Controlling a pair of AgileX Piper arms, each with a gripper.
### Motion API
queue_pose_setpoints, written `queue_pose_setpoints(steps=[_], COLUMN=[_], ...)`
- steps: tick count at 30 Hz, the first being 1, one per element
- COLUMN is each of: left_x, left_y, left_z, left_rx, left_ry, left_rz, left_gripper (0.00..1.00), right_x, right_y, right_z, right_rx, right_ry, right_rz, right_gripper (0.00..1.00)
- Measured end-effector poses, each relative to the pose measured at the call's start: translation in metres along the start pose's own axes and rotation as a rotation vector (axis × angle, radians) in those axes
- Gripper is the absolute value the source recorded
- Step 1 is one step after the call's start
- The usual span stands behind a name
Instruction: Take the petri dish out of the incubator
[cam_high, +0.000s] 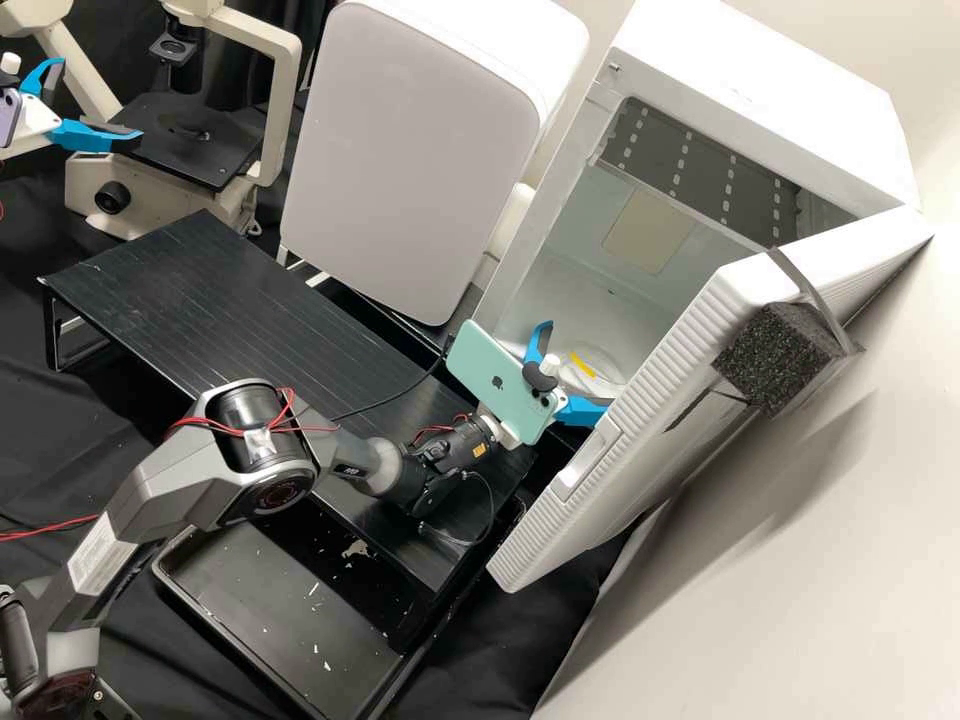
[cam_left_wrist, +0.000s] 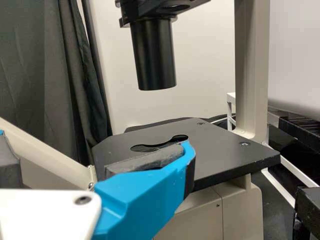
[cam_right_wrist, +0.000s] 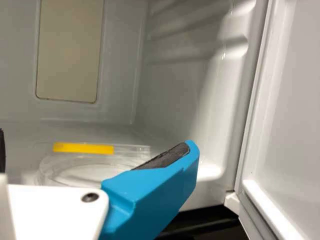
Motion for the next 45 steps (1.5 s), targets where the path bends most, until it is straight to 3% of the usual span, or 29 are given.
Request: queue_pose_setpoints(steps=[6, 11, 16, 27, 36, 45], left_x=[0.000, 0.000, 0.000, 0.000, 0.000, 0.000], left_y=[0.000, 0.000, 0.000, 0.000, 0.000, 0.000], left_z=[0.000, 0.000, 0.000, 0.000, 0.000, 0.000], left_rx=[0.000, 0.000, 0.000, 0.000, 0.000, 0.000], left_ry=[0.000, 0.000, 0.000, 0.000, 0.000, 0.000], left_rz=[0.000, 0.000, 0.000, 0.000, 0.000, 0.000], left_gripper=[1.00, 1.00, 1.00, 1.00, 1.00, 1.00], right_x=[-0.008, -0.010, -0.020, -0.070, -0.082, -0.063], right_y=[0.012, 0.020, 0.013, 0.013, 0.014, 0.002], right_z=[-0.011, -0.017, -0.013, -0.009, -0.013, -0.004], right_rx=[-0.001, 0.000, -0.008, 0.021, 0.028, 0.033], right_ry=[0.105, 0.130, 0.100, -0.020, -0.034, -0.022], right_rz=[0.107, 0.140, 0.110, 0.065, 0.055, 0.045], right_gripper=[1.00, 1.00, 1.00, 1.00, 1.00, 1.00])
